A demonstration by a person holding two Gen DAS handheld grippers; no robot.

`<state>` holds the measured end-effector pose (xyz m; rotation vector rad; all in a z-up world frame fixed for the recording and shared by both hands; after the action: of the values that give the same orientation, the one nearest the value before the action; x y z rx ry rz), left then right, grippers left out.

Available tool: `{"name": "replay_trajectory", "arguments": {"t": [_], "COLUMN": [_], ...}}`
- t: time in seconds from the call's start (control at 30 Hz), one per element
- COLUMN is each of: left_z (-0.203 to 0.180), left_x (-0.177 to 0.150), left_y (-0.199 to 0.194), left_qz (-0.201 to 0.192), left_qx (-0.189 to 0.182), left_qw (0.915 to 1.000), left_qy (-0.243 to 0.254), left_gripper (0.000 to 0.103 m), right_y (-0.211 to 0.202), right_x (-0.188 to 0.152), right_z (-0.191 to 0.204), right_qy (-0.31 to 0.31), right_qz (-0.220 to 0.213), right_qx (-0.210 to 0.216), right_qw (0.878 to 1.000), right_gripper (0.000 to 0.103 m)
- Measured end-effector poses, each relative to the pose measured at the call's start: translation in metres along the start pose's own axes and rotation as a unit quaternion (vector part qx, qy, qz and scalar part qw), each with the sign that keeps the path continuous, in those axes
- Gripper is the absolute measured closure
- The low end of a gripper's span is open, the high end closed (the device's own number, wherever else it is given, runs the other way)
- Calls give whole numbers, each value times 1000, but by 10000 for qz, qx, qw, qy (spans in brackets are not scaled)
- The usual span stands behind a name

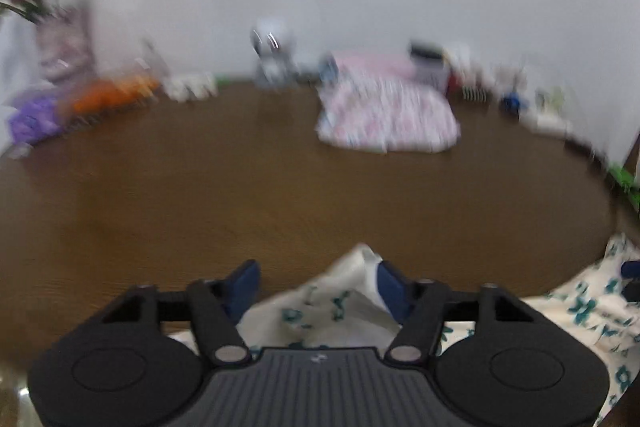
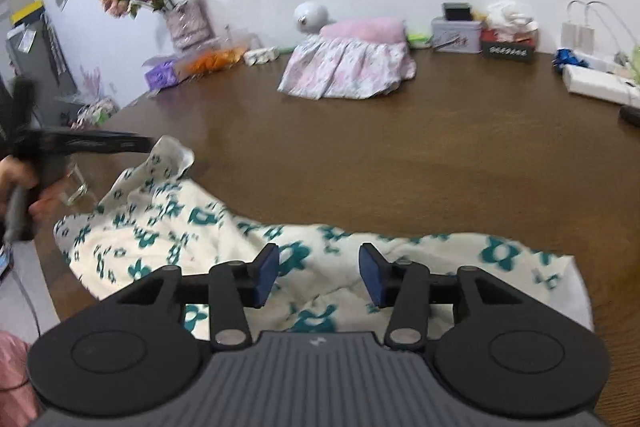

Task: Fold clothes

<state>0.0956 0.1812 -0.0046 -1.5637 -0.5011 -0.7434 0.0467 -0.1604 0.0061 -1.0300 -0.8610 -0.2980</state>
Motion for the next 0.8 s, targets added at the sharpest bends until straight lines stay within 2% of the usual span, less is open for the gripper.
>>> {"name": "replay_trajectory", "arguments": {"t": [0.03, 0.07, 0.13, 0.2, 0.27, 0.33, 0.4, 0.43, 0.5, 0.53, 0.57, 0.6, 0.63, 0.7, 0.73, 0.8], "left_z": [1, 2, 2, -9, -28, -42, -44, -45, -41, -38, -34, -30, -24, -10, -2, 22], "left_x": [-2, -3, -8, -20, -45, -79, -110, -125, -128, -129, -124, -118, -112, -99, -92, -85], "left_y": [1, 0, -12, -48, -85, -100, -94, -90, -98, -103, -111, -120, -127, -136, -133, -116], "left_qz": [-27, -81, -309, -745, -1075, -1016, -841, -750, -860, -925, -1050, -1184, -1369, -1571, -1446, -832], "left_qx": [40, 94, 137, 326, 769, 815, 831, 839, 634, 524, 318, 96, 83, 297, 455, 856], "left_qw": [10000, 9999, 9994, 9967, 9911, 9915, 9924, 9925, 9916, 9907, 9892, 9870, 9831, 9792, 9817, 9840], "left_qy": [6, -8, -65, -46, 132, -73, -338, -472, -723, -848, -967, -1086, -1212, -1246, -1157, -1322], "left_gripper": [99, 103, 103, 103, 103, 103, 101, 100, 98, 85, 74, 48, 38, 39, 39, 39], "right_y": [4, 7, 12, 11, 6, -1, -3, -2, 0, -2, -7, -12, -17, -18, -12, 10], "right_x": [-1, -3, -3, -2, -3, -6, -11, -14, -15, -14, -11, -8, -4, 5, 9, 18], "right_z": [3, 5, 8, 10, 12, 15, 17, 17, 21, 24, 27, 30, 34, 44, 50, 64], "right_qy": [-29, -58, -103, -120, -135, -182, -166, -147, -217, -277, -371, -467, -586, -863, -984, -1251], "right_qz": [25, 50, 68, 16, -59, -112, -70, -24, 73, 54, -15, -89, -192, -275, -234, -64], "right_qx": [24, 44, 6, 6, 39, 47, 54, 51, 39, 28, 63, 104, 188, 471, 606, 766], "right_qw": [10000, 10000, 9999, 9999, 9999, 9998, 9998, 9999, 9997, 9996, 9993, 9988, 9979, 9948, 9930, 9892], "right_gripper": [63, 77, 92, 96, 99, 99, 99, 98, 94, 88, 74, 65, 53, 49, 49, 49]}}
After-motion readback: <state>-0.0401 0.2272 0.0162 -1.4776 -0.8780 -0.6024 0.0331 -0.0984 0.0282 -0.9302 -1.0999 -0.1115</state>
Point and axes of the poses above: each gripper's, at about its wrist camera, not at the fingertips, and y roughly the way its jaws point, z to its left, x to its top, the point moved 5 cm from there along y, roughly the way its jaws point, and after that the axes turned 1 degree about -x, right-handed, at the moved point
